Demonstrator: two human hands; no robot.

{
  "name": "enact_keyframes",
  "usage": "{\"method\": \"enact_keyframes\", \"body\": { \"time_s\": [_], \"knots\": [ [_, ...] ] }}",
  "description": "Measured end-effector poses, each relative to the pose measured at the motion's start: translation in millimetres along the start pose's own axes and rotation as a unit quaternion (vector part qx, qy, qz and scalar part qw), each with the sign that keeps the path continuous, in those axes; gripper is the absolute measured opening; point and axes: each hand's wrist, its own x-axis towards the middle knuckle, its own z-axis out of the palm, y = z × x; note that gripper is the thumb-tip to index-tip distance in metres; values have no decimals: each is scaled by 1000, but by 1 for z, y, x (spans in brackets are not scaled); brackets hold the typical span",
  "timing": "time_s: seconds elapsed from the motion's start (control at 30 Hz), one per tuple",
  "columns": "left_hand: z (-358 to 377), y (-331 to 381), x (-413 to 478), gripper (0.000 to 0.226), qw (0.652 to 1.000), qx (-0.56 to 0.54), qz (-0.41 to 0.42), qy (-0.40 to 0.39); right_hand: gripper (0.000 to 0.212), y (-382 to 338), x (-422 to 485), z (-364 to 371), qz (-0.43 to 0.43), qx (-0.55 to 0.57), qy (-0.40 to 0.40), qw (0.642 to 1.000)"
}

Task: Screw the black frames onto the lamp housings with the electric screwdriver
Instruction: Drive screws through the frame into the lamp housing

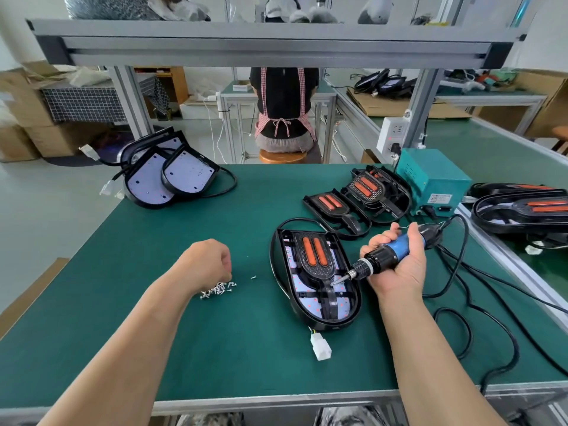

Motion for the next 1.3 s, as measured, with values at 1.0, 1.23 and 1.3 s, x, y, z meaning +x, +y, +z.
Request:
{"method": "enact_keyframes", "body": {
  "time_s": [1.0, 1.23, 1.3],
  "knots": [
    [54, 133, -49, 19, 874, -478, 87, 12, 37, -15, 1, 5, -12, 113, 18, 993],
    [57, 137, -48, 14, 814, -579, 47, -4, 36, -14, 1, 6, -11, 106, 26, 994],
    [58, 138, -48, 16, 822, -567, 50, 4, 36, -14, 0, 6, -9, 106, 26, 994]
  ]
}}
